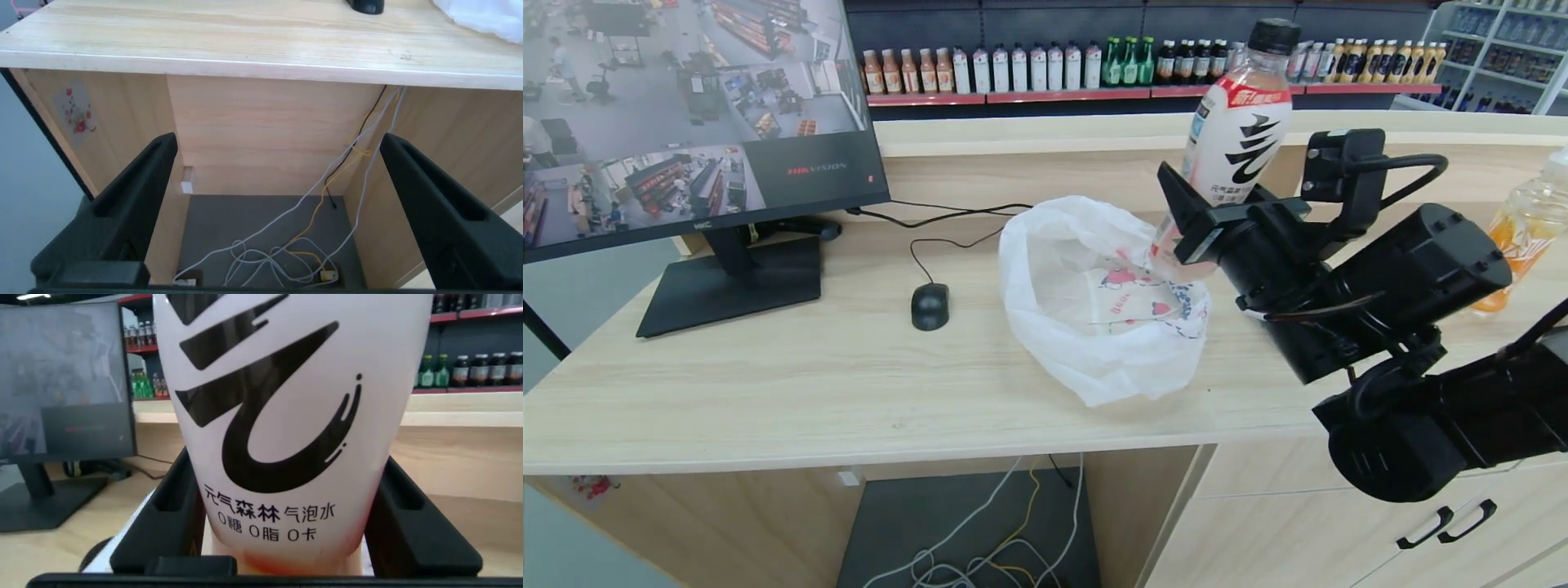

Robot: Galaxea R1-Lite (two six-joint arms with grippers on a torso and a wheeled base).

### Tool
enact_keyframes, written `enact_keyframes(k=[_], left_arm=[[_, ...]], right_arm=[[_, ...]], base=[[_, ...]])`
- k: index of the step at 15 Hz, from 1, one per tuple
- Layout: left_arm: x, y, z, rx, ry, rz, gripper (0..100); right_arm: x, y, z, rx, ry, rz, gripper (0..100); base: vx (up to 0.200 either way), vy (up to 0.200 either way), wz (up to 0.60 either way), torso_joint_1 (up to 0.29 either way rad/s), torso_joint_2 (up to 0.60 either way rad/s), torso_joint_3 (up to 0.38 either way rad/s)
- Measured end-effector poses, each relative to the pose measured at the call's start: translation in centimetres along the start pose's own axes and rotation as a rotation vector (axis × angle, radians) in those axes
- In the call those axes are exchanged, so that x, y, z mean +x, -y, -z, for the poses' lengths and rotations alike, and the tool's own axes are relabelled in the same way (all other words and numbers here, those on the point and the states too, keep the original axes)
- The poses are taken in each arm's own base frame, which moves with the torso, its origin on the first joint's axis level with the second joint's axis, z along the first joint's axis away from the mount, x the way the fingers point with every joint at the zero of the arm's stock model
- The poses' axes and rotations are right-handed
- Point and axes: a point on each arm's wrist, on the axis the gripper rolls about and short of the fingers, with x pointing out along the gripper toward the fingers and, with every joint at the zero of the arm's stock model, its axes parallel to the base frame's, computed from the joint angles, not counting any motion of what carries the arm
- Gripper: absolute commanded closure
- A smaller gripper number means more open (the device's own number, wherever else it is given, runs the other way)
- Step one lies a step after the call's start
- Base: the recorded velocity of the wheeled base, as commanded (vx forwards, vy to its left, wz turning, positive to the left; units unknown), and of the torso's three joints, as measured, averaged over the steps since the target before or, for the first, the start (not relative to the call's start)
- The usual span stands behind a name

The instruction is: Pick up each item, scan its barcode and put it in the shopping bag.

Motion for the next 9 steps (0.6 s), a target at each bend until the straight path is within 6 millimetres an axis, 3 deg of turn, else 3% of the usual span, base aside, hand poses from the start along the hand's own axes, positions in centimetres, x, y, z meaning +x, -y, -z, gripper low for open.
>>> enact_keyframes(k=[2, 9], left_arm=[[0.0, 0.0, 0.0, 0.0, -0.001, 0.0, 0], [0.0, 0.0, 0.0, 0.001, -0.001, 0.0, 0]], right_arm=[[0.9, -1.2, 0.4, 0.011, -0.027, -0.027, 100], [5.5, -2.5, 1.4, 0.015, -0.089, -0.049, 100]], base=[[0.0, 0.0, 0.0, 0.0, 0.0, 0.0], [0.0, 0.0, 0.0, 0.0, 0.0, 0.0]])
